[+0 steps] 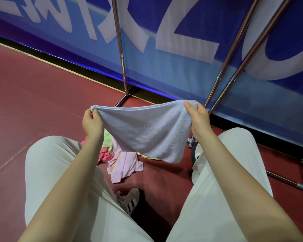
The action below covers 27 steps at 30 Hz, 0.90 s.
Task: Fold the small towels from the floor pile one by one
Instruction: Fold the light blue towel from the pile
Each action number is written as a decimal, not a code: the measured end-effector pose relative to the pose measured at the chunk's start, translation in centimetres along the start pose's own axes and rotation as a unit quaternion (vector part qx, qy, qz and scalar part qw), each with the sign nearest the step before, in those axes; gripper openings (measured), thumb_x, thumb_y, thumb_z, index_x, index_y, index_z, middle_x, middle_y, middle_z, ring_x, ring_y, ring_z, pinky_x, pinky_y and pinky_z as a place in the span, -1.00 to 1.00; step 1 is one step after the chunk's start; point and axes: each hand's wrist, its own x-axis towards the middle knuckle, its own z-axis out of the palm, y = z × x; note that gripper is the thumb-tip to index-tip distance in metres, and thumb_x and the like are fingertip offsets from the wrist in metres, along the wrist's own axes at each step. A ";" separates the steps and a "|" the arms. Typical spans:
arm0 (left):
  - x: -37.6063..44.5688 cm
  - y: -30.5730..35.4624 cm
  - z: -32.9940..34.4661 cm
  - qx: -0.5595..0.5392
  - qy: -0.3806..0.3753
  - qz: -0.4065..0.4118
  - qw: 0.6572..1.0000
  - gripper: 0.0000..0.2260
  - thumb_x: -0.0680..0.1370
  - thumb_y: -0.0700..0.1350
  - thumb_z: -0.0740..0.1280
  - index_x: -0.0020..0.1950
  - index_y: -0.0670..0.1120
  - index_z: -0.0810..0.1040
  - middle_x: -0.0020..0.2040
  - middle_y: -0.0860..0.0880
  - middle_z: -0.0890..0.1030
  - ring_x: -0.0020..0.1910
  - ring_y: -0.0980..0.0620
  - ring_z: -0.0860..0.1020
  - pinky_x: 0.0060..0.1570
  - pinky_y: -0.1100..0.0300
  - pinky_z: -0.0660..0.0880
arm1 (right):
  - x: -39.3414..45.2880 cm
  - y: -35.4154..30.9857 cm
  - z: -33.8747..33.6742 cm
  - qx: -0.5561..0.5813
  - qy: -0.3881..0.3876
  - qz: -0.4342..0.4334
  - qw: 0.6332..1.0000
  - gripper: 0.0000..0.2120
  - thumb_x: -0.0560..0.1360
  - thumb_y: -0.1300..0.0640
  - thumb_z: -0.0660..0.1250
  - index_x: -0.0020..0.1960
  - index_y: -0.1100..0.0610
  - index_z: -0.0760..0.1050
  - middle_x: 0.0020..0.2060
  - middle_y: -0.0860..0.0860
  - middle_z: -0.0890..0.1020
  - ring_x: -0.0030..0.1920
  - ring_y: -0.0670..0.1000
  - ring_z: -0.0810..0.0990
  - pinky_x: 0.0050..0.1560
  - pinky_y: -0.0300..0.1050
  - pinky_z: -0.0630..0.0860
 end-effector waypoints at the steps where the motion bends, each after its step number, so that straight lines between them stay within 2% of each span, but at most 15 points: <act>1: -0.1 0.0 0.0 0.014 -0.003 0.010 1.000 -0.82 0.63 -0.09 0.12 -0.02 -0.09 0.49 -0.25 0.03 0.44 -0.17 0.00 0.39 -0.15 0.12 0.31 | 0.0 -0.1 0.0 0.000 0.004 0.000 1.000 -0.96 0.55 0.17 0.30 -0.08 0.10 0.51 -0.22 -0.02 0.61 -0.24 -0.11 0.57 -0.19 -0.26 0.53; 4: -0.5 -0.1 0.0 0.066 0.003 0.029 0.997 -0.76 0.64 -0.08 0.09 0.09 -0.15 0.51 -0.06 -0.10 0.53 -0.10 -0.08 0.45 -0.11 0.11 0.34 | 0.0 0.0 -0.1 -0.012 0.003 -0.004 1.000 -0.95 0.56 0.16 0.30 -0.08 0.09 0.52 -0.22 -0.03 0.61 -0.25 -0.14 0.58 -0.19 -0.25 0.53; 6: -0.5 -0.1 -0.1 0.116 0.013 0.030 0.993 -0.72 0.64 -0.07 0.08 0.15 -0.16 0.51 0.07 -0.14 0.51 -0.04 -0.11 0.47 -0.07 0.09 0.36 | -0.1 0.3 -0.1 -0.025 -0.003 -0.008 1.000 -0.95 0.56 0.15 0.30 -0.07 0.09 0.52 -0.22 -0.03 0.61 -0.23 -0.13 0.58 -0.14 -0.21 0.53; 9: -0.4 -0.1 -0.2 0.157 0.008 0.021 0.987 -0.69 0.65 -0.05 0.07 0.18 -0.16 0.52 0.13 -0.20 0.50 0.02 -0.19 0.52 -0.06 0.05 0.40 | -0.2 0.4 0.1 -0.029 -0.005 -0.017 0.999 -0.94 0.55 0.17 0.30 -0.09 0.07 0.53 -0.22 -0.05 0.61 -0.22 -0.13 0.57 -0.11 -0.22 0.52; 11: -0.5 -0.2 -0.2 0.150 0.005 0.012 0.989 -0.70 0.65 -0.05 0.08 0.18 -0.16 0.53 0.14 -0.22 0.50 0.02 -0.20 0.52 -0.07 0.07 0.39 | -0.2 0.2 0.0 -0.028 0.001 -0.021 0.999 -0.93 0.55 0.18 0.31 -0.10 0.06 0.53 -0.22 -0.06 0.61 -0.24 -0.16 0.57 -0.15 -0.27 0.52; 14: -0.4 0.0 -0.1 0.118 0.005 0.001 0.993 -0.70 0.65 -0.04 0.10 0.17 -0.12 0.56 0.12 -0.14 0.48 -0.07 -0.09 0.47 -0.08 0.12 0.37 | 0.0 -0.1 -0.3 -0.035 0.008 -0.035 0.999 -0.92 0.55 0.18 0.31 -0.10 0.05 0.54 -0.21 -0.06 0.62 -0.24 -0.18 0.58 -0.20 -0.31 0.51; 17: -0.1 -0.2 0.1 0.054 0.003 -0.013 0.998 -0.73 0.63 -0.05 0.13 0.10 -0.13 0.58 -0.02 -0.09 0.51 -0.13 -0.03 0.43 -0.10 0.13 0.36 | 0.1 0.1 -0.5 -0.057 0.008 -0.037 0.998 -0.93 0.55 0.17 0.31 -0.09 0.05 0.54 -0.22 -0.06 0.62 -0.27 -0.20 0.58 -0.22 -0.32 0.50; 20: -0.2 -0.1 0.4 0.000 0.001 -0.033 0.999 -0.74 0.64 -0.08 0.13 0.12 -0.13 0.58 -0.07 -0.03 0.53 -0.10 0.01 0.43 -0.09 0.16 0.36 | 0.3 0.4 -0.4 -0.061 0.013 -0.031 0.998 -0.93 0.55 0.16 0.30 -0.09 0.05 0.54 -0.24 -0.08 0.62 -0.29 -0.22 0.57 -0.24 -0.33 0.51; 23: -0.4 0.1 0.5 -0.009 -0.001 -0.029 1.000 -0.74 0.65 -0.09 0.13 0.16 -0.12 0.58 -0.04 -0.02 0.54 -0.06 0.02 0.45 -0.05 0.17 0.38 | 0.3 0.5 -0.4 -0.062 0.025 -0.031 0.997 -0.91 0.56 0.17 0.29 -0.11 0.05 0.53 -0.25 -0.08 0.60 -0.33 -0.25 0.56 -0.26 -0.36 0.50; 27: -0.3 -0.3 0.5 0.026 -0.004 -0.028 0.999 -0.73 0.64 -0.10 0.13 0.14 -0.17 0.58 -0.04 -0.12 0.56 -0.10 0.01 0.42 -0.10 0.15 0.34 | 0.4 0.7 -0.3 -0.059 0.034 -0.034 0.997 -0.88 0.56 0.20 0.28 -0.13 0.05 0.52 -0.26 -0.07 0.59 -0.32 -0.23 0.54 -0.25 -0.37 0.49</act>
